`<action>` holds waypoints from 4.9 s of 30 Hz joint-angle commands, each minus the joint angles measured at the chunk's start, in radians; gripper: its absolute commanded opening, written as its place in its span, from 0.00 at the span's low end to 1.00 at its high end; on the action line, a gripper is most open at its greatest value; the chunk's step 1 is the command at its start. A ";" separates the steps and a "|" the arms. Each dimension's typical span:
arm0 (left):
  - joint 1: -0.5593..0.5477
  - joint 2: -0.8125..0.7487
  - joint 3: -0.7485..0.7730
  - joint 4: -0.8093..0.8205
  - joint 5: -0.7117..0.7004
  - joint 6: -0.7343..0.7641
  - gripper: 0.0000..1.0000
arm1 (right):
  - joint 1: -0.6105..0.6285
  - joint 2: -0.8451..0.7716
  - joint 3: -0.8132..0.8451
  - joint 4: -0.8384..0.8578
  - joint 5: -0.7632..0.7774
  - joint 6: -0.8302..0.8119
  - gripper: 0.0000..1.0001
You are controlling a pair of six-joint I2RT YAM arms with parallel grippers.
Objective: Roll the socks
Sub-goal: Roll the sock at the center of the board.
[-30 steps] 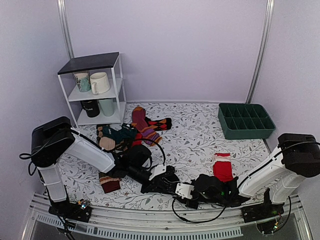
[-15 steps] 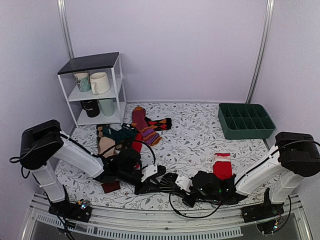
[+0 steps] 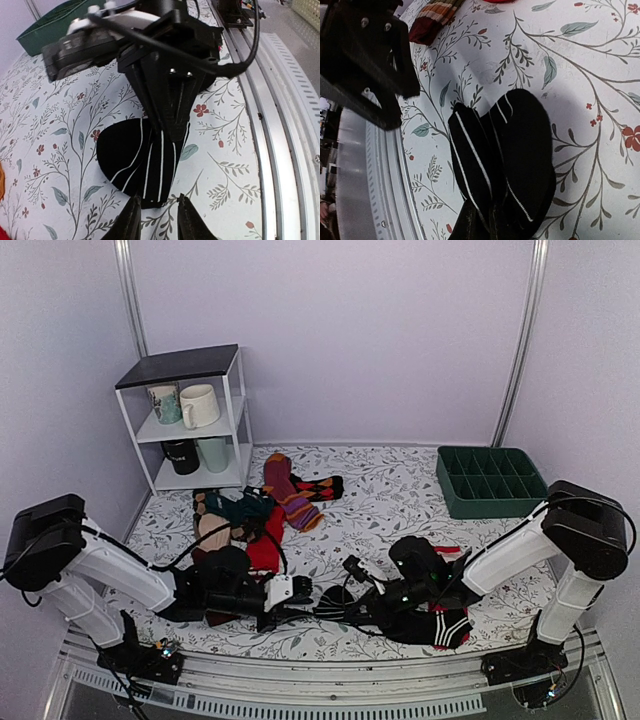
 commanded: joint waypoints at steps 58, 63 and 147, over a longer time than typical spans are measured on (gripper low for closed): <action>0.050 0.413 0.401 -0.633 0.314 -0.019 0.00 | 0.336 -0.171 -0.107 0.014 0.702 -0.522 0.39; 0.053 0.415 0.396 -0.620 0.315 -0.024 0.00 | 0.413 -0.095 -0.061 0.004 0.939 -0.580 0.39; -0.070 0.276 0.265 -0.273 -0.107 0.163 0.37 | -0.033 0.177 -0.065 -0.200 -0.032 0.112 0.04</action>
